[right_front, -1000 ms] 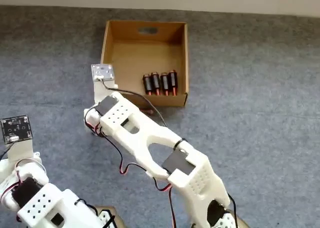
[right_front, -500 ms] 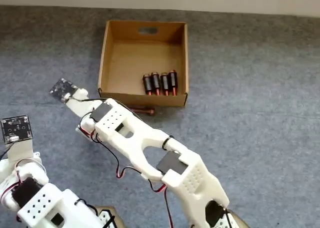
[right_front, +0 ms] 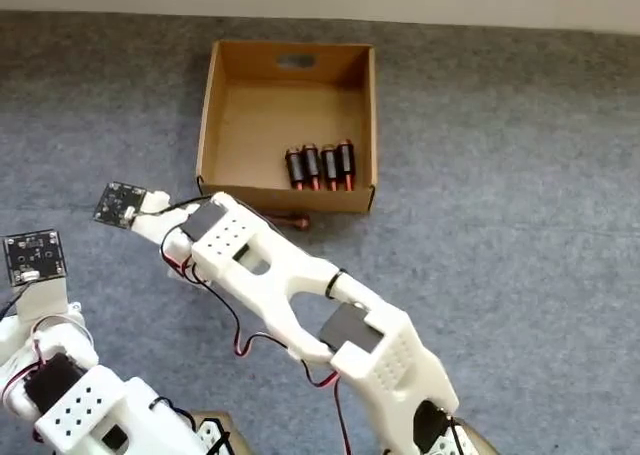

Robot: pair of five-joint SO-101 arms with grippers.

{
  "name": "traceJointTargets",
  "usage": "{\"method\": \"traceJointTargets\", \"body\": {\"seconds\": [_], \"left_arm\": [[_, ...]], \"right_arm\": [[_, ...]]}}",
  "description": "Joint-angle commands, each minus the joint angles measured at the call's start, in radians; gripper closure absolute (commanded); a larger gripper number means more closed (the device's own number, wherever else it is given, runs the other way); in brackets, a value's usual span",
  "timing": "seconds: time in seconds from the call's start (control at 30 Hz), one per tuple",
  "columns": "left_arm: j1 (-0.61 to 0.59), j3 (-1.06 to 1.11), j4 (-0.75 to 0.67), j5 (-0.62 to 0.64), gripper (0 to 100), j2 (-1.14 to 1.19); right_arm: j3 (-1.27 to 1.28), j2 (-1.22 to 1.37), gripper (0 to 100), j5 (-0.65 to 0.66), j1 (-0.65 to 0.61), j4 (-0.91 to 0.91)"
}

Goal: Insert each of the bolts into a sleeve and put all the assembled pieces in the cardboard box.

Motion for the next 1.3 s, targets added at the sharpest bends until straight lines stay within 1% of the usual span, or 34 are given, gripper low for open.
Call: {"method": "traceJointTargets", "body": {"seconds": [0.0, 0.07, 0.13, 0.2, 0.37, 0.47, 0.67, 0.9, 1.07, 1.2, 1.27], "left_arm": [[0.010, -0.007, -0.020, 0.003, 97, -0.015], [0.010, -0.007, -0.018, 0.003, 97, -0.015], [0.005, -0.007, -0.018, 0.003, 97, -0.015], [0.005, -0.007, -0.018, 0.003, 97, -0.015], [0.010, -0.008, -0.018, 0.003, 97, -0.015], [0.010, -0.008, -0.020, 0.003, 97, -0.015], [0.010, -0.007, -0.020, 0.003, 97, -0.015], [0.010, -0.007, -0.020, 0.002, 97, -0.015], [0.010, -0.007, -0.020, 0.002, 97, -0.015], [0.010, -0.007, -0.020, 0.002, 97, -0.015], [0.008, -0.007, -0.020, 0.002, 97, -0.015]], "right_arm": [[-0.008, -0.096, 82.9, 0.026, -0.001, 0.019], [-0.004, -0.096, 78.5, 0.061, 0.010, 0.021], [-0.002, -0.096, 74.8, 0.063, 0.025, 0.022], [-0.002, -0.094, 74.6, 0.068, 0.038, 0.042], [-0.001, -0.088, 74.6, 0.201, 0.036, 0.136], [-0.002, -0.050, 74.6, 0.222, 0.036, 0.140], [-0.016, 0.047, 74.7, 0.218, 0.010, 0.125], [-0.018, 0.051, 84.8, 0.216, -0.013, 0.062], [-0.019, 0.051, 85.4, 0.212, -0.010, 0.050], [-0.019, 0.045, 85.4, 0.100, 0.012, -0.002], [-0.027, 0.045, 86.5, 0.069, 0.025, -0.022]]}}
